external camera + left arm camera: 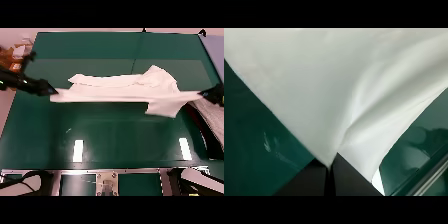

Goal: Fold the shirts.

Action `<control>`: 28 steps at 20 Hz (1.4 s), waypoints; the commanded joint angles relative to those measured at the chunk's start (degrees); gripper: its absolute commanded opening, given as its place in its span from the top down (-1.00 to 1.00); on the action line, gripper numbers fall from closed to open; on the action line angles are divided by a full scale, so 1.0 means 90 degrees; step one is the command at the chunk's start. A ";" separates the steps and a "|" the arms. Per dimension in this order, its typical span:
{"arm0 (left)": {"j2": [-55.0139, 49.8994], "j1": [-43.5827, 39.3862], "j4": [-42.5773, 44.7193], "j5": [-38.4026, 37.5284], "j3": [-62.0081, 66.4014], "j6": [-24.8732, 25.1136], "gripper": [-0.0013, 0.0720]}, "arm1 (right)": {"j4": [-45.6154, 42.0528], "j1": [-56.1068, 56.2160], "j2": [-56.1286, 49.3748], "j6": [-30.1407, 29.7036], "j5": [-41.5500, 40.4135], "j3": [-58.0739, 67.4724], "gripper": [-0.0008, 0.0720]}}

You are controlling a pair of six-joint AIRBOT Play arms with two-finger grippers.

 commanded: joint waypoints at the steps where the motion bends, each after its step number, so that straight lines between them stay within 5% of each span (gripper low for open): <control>1: 0.1294 0.0007 -0.0092 0.0117 0.1394 -0.0287 0.90 | 0.2232 0.0000 0.0631 -0.0153 0.0056 0.1059 0.93; 5: 0.2480 0.0007 -0.0063 0.1078 0.3521 -0.0554 0.90 | 0.3808 -0.0002 0.1326 -0.0148 -0.0316 0.3038 0.93; 11: 0.3228 0.0007 0.0614 0.1525 0.5134 -0.0886 0.90 | 0.3713 -0.0007 0.2280 -0.0146 -0.1005 0.4923 0.93; 14: 0.3172 0.0007 0.1494 0.1054 0.5095 -0.1438 0.90 | 0.2824 0.0005 0.2562 -0.0090 -0.1083 0.4903 0.93; 19: 0.2803 0.0007 0.1596 0.1134 0.3274 -0.1460 0.90 | 0.2635 0.0415 0.2441 -0.0221 -0.1406 0.3045 0.93; 23: 0.1727 0.0007 0.0345 0.1700 0.1501 -0.0512 0.90 | 0.2436 0.2004 0.1596 -0.1137 -0.2817 0.1195 0.93; 28: -0.0721 0.0007 -0.0685 0.2249 0.0763 0.0328 0.90 | 0.2426 0.3150 -0.0908 -0.1603 -0.3825 0.0967 0.93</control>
